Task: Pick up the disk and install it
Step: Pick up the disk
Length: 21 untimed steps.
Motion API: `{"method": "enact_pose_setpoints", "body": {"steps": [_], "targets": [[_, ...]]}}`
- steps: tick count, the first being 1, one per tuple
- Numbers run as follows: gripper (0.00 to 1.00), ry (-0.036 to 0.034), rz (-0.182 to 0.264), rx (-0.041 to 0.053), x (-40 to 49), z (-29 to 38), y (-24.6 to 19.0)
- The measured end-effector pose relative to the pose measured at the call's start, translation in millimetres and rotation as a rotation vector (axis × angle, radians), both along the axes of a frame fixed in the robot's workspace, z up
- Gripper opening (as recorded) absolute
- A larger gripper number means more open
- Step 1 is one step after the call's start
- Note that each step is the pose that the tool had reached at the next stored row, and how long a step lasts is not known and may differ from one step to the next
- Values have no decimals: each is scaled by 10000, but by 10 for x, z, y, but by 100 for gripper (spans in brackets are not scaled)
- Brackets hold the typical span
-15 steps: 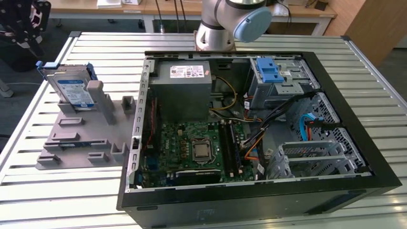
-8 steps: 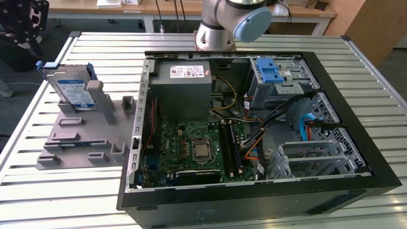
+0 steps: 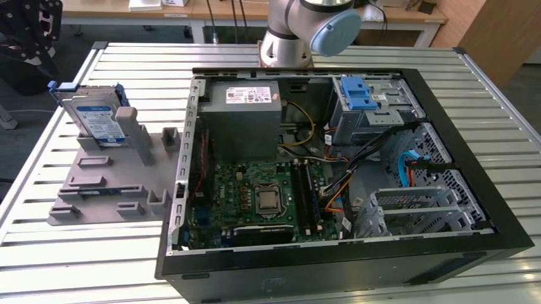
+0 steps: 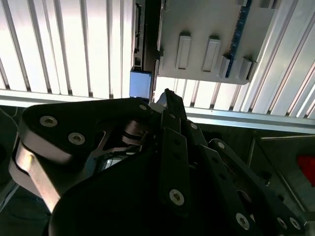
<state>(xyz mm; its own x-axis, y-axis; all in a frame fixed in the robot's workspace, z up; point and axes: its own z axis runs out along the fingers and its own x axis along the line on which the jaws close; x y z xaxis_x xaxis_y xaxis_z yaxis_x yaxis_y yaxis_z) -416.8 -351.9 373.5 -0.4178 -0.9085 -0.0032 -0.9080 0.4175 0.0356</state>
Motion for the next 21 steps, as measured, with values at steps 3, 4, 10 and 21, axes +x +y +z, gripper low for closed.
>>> {"method": "enact_pose_setpoints", "body": {"steps": [3, 4, 10, 21], "targets": [[11, -1, 10, 0, 0, 0, 0], [11, -5, 10, 0, 0, -1, 0], [11, -673, 82, 0, -8, -5, 0], [11, -947, 108, 2, -12, -8, 0]]}}
